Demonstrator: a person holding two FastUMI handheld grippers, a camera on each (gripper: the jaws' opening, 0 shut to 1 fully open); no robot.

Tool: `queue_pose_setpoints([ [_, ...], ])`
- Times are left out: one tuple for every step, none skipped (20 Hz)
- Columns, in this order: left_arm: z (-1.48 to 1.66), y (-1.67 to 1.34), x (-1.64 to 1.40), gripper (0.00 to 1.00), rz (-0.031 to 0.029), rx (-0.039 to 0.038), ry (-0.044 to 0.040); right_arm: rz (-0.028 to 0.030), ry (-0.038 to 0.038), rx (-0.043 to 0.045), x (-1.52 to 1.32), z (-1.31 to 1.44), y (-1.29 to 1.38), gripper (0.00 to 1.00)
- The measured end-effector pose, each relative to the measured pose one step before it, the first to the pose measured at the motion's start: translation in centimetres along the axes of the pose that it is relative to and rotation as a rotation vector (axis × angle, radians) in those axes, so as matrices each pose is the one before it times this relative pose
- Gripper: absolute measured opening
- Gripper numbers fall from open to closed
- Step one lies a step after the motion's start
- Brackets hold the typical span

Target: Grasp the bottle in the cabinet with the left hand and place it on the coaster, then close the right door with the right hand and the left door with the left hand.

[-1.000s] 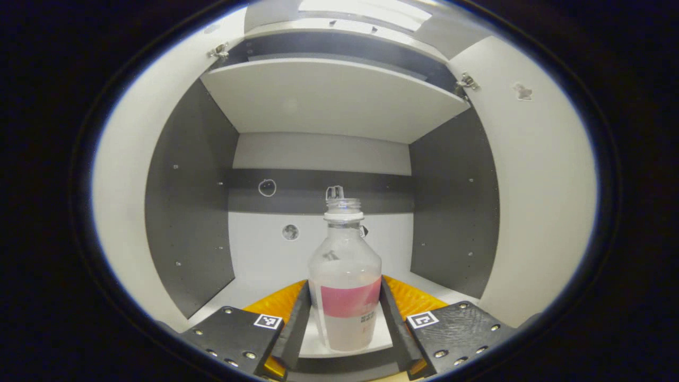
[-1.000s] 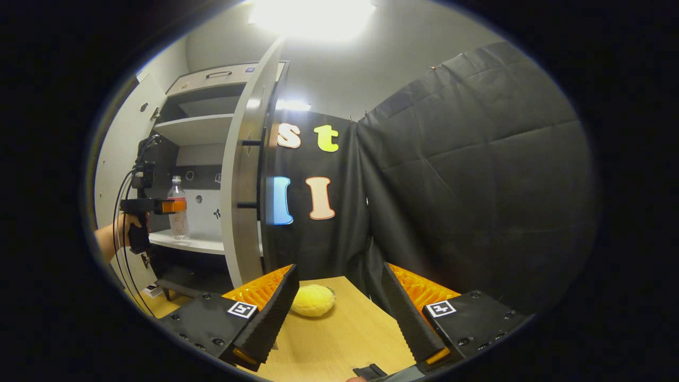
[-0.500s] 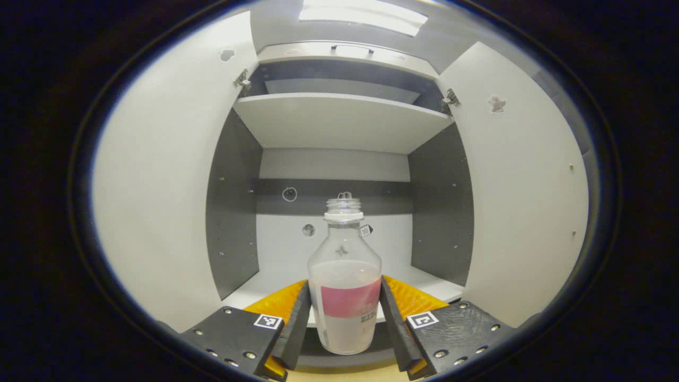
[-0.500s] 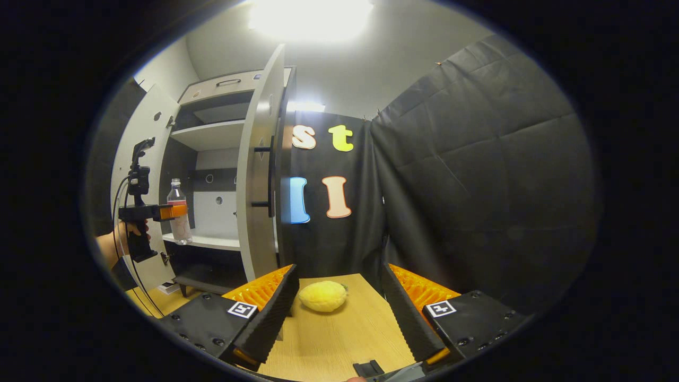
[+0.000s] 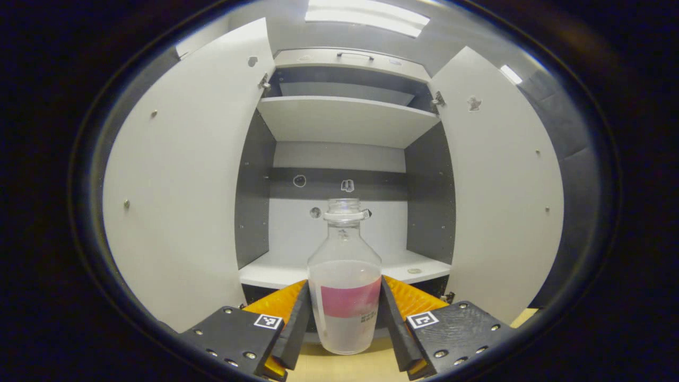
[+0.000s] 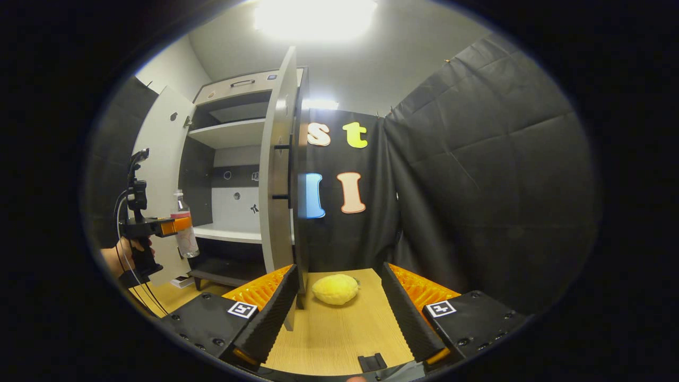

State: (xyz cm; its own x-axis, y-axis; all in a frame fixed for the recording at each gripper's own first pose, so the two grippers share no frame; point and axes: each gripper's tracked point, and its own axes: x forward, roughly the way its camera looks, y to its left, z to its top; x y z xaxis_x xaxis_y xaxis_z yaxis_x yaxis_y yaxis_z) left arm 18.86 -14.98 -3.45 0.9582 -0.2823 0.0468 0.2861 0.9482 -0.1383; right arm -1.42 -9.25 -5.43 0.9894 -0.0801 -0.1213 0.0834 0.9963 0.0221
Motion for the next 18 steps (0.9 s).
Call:
queue_pose_setpoints([
  [-0.608,0.037,-0.696,0.7,0.00124,-0.00039,-0.00168,0.00793,0.00417,-0.00464,-0.133,-0.222,0.232,0.96],
  [-0.457,0.096,-0.574,0.7,0.00147,0.00027,-0.00092,0.00743,0.00375,-0.00491,-0.136,-0.056,0.161,0.99],
  [-0.633,0.041,-0.623,0.7,0.00289,-0.00026,0.00313,0.00614,0.00159,-0.00444,-0.174,-0.112,0.202,0.99],
  [-0.789,0.063,-0.662,0.7,0.00193,-0.00257,0.00517,0.00652,-0.00094,-0.00302,-0.066,0.06,0.219,0.99],
  [-1.041,0.032,-0.679,0.7,0.00129,-0.00473,0.00946,0.00687,0.00102,-0.00249,-0.061,-0.04,0.247,0.99],
  [-0.724,0.015,-0.489,0.7,0.00023,-0.00449,0.00638,0.00708,0.00286,-0.00278,-0.047,-0.119,0.231,0.99],
  [-0.697,0.053,-0.52,0.7,0.00078,-0.00135,0.00804,0.00633,0.00292,-0.00335,-0.106,-0.124,0.238,0.96],
  [-0.796,-0.061,-0.505,0.7,0.0013,-0.00043,0.00617,0.00552,0.00265,-0.0033,-0.106,-0.053,0.213,0.99],
  [-0.648,0.07,-0.506,0.7,0.00369,-0.00029,0.00548,0.0068,0.00233,-0.00296,-0.085,-0.054,0.239,0.99],
  [-0.863,0.056,-0.372,0.7,0.00031,-0.00162,0.00603,0.00716,0.00229,-0.00407,-0.072,-0.022,0.237,0.99],
  [-0.628,-0.09,-0.442,0.7,0.00027,-0.00123,0.00658,0.00589,0.00351,-0.00638,-0.021,-0.094,0.21,0.96],
  [-0.845,-0.14,-0.455,0.7,-0.00195,-0.00165,0.01034,0.00527,0.00359,-0.0075,-0.039,-0.074,0.095,0.99],
  [-0.767,-0.115,-0.288,0.7,0.00008,-0.00292,0.01005,0.00282,0.00203,-0.00589,-0.008,-0.071,0.074,0.96],
  [-0.786,-0.007,-0.297,0.7,-0.00054,-0.00237,0.0071,0.00356,0.00242,-0.00265,-0.022,0.014,0.047,0.99],
  [-0.701,-0.096,-0.345,0.7,0.00161,-0.00468,0.00586,0.00348,0.00326,-0.00161,-0.073,-0.175,0.056,0.99],
  [-0.849,-0.086,-0.243,0.7,-0.00031,-0.00616,0.00666,0.00315,0.00413,-0.00272,-0.002,-0.075,0.049,0.99],
  [-0.934,-0.035,-0.399,0.7,0.00196,-0.00388,0.00551,0.00291,0.00531,-0.00508,-0.032,-0.164,0.04,0.99],
  [-0.907,-0.047,-0.277,0.7,-0.00004,-0.0048,0.00998,0.00089,0.00493,-0.00718,-0.043,-0.057,0.043,0.99],
])
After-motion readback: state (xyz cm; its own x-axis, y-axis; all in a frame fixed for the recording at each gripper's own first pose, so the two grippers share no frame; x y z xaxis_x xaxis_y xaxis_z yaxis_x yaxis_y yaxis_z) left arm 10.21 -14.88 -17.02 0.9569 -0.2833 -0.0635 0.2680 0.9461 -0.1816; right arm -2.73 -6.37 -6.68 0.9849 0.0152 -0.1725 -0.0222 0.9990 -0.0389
